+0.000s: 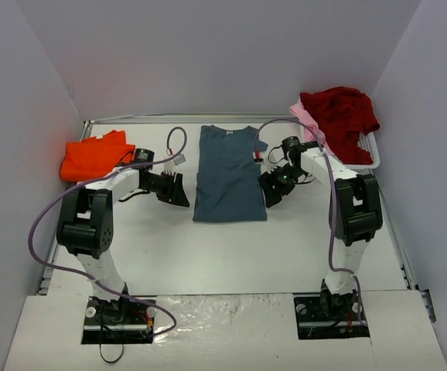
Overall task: Fold and stack the t-shirts
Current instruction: Fold the folded rectangular tshirt in 1/3 of the way
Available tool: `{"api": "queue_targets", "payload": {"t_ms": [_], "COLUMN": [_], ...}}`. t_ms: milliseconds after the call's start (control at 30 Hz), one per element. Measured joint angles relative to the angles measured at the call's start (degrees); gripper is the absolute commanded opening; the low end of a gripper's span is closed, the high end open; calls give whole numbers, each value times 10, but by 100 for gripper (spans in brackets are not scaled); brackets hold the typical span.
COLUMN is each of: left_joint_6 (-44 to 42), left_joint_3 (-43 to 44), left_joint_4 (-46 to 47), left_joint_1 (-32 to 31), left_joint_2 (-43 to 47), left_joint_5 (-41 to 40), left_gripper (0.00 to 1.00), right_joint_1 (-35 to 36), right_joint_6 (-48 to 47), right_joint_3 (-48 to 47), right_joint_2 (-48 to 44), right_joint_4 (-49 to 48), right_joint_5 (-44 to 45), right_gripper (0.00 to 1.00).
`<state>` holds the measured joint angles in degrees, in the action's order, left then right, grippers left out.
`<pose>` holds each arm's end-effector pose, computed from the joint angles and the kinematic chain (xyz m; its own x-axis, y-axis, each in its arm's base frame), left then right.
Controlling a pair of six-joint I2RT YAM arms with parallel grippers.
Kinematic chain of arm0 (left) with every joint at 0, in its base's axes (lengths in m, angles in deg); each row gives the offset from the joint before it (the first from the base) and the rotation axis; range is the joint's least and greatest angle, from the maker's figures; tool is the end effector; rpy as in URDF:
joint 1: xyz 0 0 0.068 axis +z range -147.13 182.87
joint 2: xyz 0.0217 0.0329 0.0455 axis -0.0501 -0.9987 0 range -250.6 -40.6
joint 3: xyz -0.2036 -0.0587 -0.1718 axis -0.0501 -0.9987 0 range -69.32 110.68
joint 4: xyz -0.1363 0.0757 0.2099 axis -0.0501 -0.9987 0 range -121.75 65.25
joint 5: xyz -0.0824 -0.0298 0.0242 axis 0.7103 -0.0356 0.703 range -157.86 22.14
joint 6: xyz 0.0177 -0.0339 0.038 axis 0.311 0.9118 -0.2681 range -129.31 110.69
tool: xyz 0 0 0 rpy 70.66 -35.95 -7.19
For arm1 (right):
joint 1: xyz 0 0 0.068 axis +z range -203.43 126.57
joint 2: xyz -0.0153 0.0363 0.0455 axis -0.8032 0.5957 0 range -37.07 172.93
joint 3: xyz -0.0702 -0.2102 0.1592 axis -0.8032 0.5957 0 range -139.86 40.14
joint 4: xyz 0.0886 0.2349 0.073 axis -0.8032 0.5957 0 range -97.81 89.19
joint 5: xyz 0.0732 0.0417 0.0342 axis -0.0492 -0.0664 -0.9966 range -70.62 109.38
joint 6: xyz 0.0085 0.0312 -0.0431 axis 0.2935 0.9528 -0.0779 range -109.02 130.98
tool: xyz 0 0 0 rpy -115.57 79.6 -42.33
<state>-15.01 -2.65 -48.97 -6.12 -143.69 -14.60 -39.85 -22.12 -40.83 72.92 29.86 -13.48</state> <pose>0.3504 -0.0843 0.1904 -0.8088 0.1881 -0.5571 0.5646 0.5133 -0.6463 0.3793 0.1114 0.1997 -0.5261 -0.5990 -0.6036 -0.8276 0.5240 0.2013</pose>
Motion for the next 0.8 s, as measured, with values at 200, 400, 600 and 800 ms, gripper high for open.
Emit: {"api": "queue_targets", "payload": {"t_ms": [200, 400, 600, 800], "left_joint_6": [-3, -14, -18, -18], "left_joint_3": [0, 1, 1, 5], "left_joint_4": [-6, -19, -23, -24], "left_joint_1": [-9, -38, -49, -48], "left_joint_2": [-31, -43, -43, -54], "left_joint_5": [12, 14, 14, 14], "left_gripper": [31, 31, 37, 37], "right_joint_1": [-8, -8, -8, -8], "right_joint_6": [-4, -17, -37, -61], "right_joint_3": [9, 15, 15, 11], "right_joint_2": [29, 43, 59, 69], "right_joint_4": [0, -1, 10, 32], "right_joint_5": [-12, -32, -63, -95], "right_gripper": [51, 50, 50, 50]}}
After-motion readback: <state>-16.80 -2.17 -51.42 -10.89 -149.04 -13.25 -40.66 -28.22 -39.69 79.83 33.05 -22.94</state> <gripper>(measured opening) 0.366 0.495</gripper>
